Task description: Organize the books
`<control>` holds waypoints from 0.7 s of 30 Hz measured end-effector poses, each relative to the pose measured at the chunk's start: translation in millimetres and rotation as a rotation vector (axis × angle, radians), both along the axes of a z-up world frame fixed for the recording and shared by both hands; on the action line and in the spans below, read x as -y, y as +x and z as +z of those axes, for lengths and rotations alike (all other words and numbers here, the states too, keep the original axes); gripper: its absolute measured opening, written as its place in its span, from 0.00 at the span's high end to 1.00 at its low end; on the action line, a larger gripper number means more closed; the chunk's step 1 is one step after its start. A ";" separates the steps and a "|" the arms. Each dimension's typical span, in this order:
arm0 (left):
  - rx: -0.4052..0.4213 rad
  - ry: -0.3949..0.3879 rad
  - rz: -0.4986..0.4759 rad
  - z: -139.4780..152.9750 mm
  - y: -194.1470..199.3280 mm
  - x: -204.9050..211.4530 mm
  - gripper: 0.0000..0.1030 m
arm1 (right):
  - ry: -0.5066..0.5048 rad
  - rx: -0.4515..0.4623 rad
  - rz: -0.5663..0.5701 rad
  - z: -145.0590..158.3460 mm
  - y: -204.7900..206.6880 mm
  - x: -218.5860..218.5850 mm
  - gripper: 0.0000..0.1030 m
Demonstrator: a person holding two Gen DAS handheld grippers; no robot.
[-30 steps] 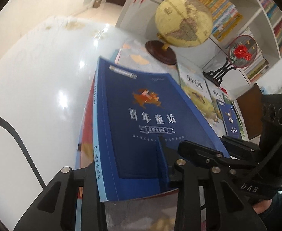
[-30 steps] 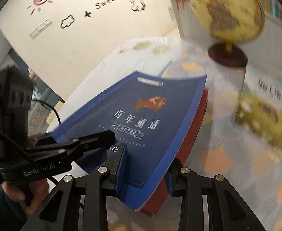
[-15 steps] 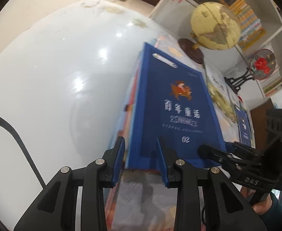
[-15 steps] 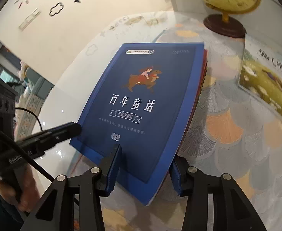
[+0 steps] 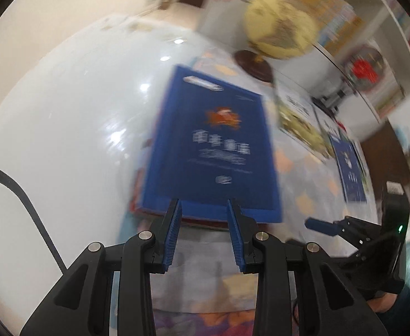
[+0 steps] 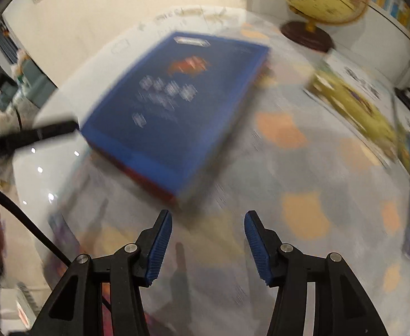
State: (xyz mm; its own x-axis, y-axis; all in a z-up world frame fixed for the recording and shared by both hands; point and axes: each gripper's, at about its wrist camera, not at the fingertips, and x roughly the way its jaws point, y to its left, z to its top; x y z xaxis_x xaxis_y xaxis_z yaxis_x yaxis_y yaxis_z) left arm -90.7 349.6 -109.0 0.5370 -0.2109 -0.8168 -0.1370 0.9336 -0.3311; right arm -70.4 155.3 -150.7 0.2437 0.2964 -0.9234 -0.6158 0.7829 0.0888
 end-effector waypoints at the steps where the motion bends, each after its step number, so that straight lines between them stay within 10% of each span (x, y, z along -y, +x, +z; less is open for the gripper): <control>1: 0.003 0.017 -0.024 4.4 5.1 8.1 0.71 | -0.019 -0.003 -0.008 -1.6 -4.4 11.8 0.49; 11: 0.072 0.017 -0.173 50.7 44.2 152.3 0.71 | -0.012 0.018 -0.178 3.4 -24.8 147.1 0.49; 21: 0.150 0.213 -0.264 98.7 61.2 327.9 0.70 | 0.093 0.214 -0.376 83.1 8.3 295.4 0.48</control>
